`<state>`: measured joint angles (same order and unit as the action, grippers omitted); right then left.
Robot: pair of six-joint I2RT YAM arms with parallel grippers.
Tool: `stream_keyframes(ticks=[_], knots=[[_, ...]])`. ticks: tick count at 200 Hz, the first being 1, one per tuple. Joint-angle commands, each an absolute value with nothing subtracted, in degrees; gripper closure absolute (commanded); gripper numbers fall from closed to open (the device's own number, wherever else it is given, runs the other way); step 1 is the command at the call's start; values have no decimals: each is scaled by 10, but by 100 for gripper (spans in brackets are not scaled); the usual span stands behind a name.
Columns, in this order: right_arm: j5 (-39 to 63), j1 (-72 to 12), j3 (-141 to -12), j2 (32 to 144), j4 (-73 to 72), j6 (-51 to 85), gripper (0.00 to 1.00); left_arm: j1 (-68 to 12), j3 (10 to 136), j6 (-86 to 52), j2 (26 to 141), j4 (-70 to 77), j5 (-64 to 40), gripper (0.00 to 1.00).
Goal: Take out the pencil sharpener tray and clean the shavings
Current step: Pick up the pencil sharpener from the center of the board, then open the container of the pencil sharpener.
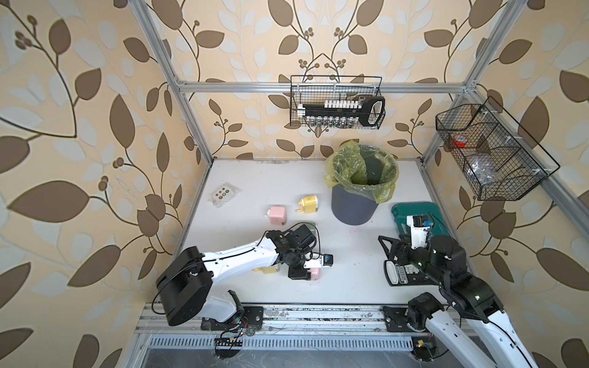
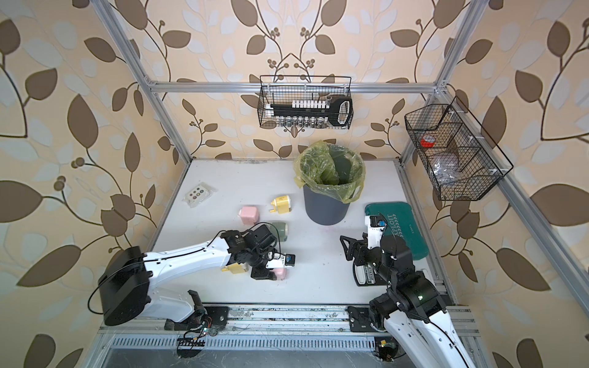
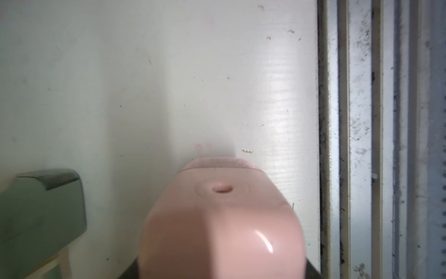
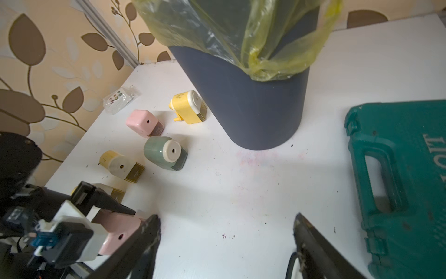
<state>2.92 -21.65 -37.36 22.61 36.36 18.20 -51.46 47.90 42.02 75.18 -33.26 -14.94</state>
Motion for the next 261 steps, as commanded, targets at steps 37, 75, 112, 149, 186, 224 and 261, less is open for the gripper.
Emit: stream_keyframes(ticks=[37,75,112,149,186,224,261], knots=[[237,-227,-358,290,191,38,13,-513,494,425,636,-434,-185,100],[241,-309,-326,335,80,12,11,-485,467,401,552,-415,-254,100],[179,-451,-320,379,58,-58,24,-448,487,389,533,-440,-311,100],[139,-526,-309,424,21,-26,9,-443,508,384,534,-462,-321,100],[90,-587,-314,471,0,-27,3,-442,512,374,516,-449,-346,100],[102,-588,-318,502,-7,-33,4,-441,512,367,502,-438,-359,100],[135,-588,-316,522,-31,-27,18,-439,515,370,498,-437,-365,100]])
